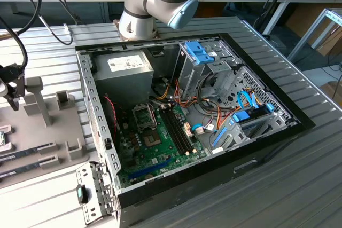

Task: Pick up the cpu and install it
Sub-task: 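Pick up the cpu and move it towards the insertion slot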

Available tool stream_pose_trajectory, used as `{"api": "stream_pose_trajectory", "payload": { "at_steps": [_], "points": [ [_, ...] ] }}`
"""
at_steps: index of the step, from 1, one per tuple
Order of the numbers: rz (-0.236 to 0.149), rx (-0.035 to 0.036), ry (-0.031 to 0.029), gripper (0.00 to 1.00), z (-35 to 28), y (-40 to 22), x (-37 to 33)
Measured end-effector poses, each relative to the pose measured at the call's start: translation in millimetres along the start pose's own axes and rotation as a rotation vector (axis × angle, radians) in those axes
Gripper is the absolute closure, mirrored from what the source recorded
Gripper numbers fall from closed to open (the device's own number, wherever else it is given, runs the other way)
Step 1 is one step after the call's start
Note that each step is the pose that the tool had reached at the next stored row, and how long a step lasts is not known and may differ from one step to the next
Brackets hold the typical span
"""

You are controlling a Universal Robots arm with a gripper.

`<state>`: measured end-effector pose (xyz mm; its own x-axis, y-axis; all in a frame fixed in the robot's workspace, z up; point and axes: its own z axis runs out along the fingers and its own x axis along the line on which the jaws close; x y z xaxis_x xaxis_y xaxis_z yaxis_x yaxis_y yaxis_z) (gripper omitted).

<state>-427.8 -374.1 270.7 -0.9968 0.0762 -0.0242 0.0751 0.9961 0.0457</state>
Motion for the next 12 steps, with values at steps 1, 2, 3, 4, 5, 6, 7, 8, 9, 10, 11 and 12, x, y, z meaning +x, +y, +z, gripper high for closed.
{"api": "stream_pose_trajectory", "payload": {
  "at_steps": [1,2,3,4,5,6,7,8,9,10,11,12],
  "points": [
    [0.000,0.0000,-0.0001,0.40,0.1,0.0,0.0],
    [0.000,-0.0001,-0.0001,0.40,0.1,0.0,0.0],
    [0.000,-0.0001,-0.0002,0.40,0.1,0.0,0.0],
    [0.000,-0.0003,-0.0005,0.40,0.1,0.0,0.0],
    [0.000,-0.0003,-0.0006,0.40,0.0,0.0,0.0],
    [0.000,-0.0001,-0.0003,0.40,-0.2,0.0,0.3],
    [0.000,0.0000,-0.0004,0.40,-0.2,0.0,1.5],
    [0.000,-0.0001,-0.0003,0.40,-0.2,-0.2,3.3],
    [0.000,-0.0002,-0.0004,0.40,-0.2,-0.3,4.7],
    [0.000,-0.0001,-0.0003,0.40,-0.3,-0.4,6.1],
    [0.000,-0.0001,-0.0003,0.40,-0.4,-0.5,7.1],
    [0.000,-0.0001,-0.0003,0.40,-0.4,-0.6,8.2]
  ]
}}
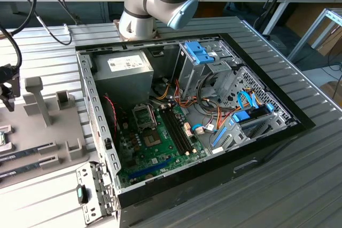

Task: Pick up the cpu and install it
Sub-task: 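Pick up the cpu and move it towards the insertion slot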

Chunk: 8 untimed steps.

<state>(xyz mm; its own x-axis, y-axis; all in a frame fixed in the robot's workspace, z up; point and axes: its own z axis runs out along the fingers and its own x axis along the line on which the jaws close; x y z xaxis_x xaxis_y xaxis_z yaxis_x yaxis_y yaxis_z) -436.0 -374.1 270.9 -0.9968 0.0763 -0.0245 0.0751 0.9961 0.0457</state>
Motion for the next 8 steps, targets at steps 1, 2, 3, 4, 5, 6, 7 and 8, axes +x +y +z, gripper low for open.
{"api": "stream_pose_trajectory", "payload": {
  "at_steps": [1,2,3,4,5,6,7,8],
  "points": [
    [0.000,0.0000,0.0000,0.40,0.1,-0.1,1.1],
    [0.000,-0.0001,-0.0001,0.40,0.4,-0.2,1.8],
    [0.000,-0.0002,-0.0003,0.40,1.0,-0.2,2.1],
    [0.000,-0.0001,-0.0002,0.40,1.6,-0.3,2.4],
    [0.000,-0.0001,-0.0001,0.40,2.4,-0.3,2.6],
    [0.000,-0.0001,0.0000,0.40,3.1,-0.4,2.8],
    [0.000,-0.0001,-0.0001,0.40,3.8,-0.4,2.9],
    [0.000,0.0000,0.0000,0.40,4.5,-0.5,3.1]
  ]
}}
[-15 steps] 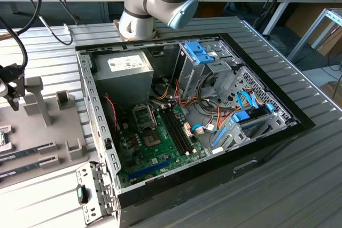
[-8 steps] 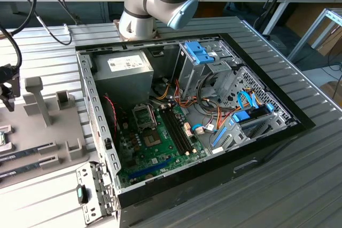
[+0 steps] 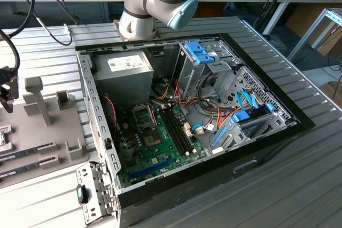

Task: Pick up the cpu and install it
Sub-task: 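Pick up the cpu and move it towards the insertion slot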

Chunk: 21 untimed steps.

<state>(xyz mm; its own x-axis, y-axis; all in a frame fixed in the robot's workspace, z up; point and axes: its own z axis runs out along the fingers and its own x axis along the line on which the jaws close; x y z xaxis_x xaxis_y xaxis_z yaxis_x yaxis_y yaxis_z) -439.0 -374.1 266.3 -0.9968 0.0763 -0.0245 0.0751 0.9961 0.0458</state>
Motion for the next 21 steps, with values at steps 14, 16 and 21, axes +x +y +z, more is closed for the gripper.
{"api": "stream_pose_trajectory", "payload": {
  "at_steps": [14,16,21],
  "points": [
    [0.000,0.0000,0.0000,0.40,9.0,-0.6,2.7],
    [0.000,0.0000,0.0000,0.40,9.9,-0.7,3.0],
    [0.000,0.0000,0.0001,0.40,12.1,-0.8,3.6]
  ]
}}
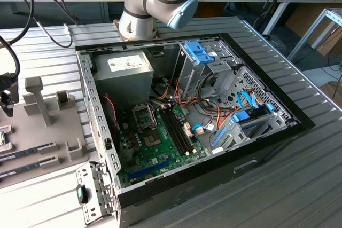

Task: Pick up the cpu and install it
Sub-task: 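Pick up the cpu and move it towards the insertion slot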

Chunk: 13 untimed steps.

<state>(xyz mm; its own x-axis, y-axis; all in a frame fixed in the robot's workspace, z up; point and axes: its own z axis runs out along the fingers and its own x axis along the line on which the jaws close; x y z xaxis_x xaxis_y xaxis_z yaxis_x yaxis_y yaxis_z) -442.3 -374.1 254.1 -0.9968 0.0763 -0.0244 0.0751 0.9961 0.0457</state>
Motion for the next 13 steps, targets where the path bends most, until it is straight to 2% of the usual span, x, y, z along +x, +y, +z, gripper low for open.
{"api": "stream_pose_trajectory", "payload": {
  "at_steps": [13],
  "points": [
    [0.000,0.0000,-0.0001,0.40,6.8,-0.4,1.2]
  ]
}}
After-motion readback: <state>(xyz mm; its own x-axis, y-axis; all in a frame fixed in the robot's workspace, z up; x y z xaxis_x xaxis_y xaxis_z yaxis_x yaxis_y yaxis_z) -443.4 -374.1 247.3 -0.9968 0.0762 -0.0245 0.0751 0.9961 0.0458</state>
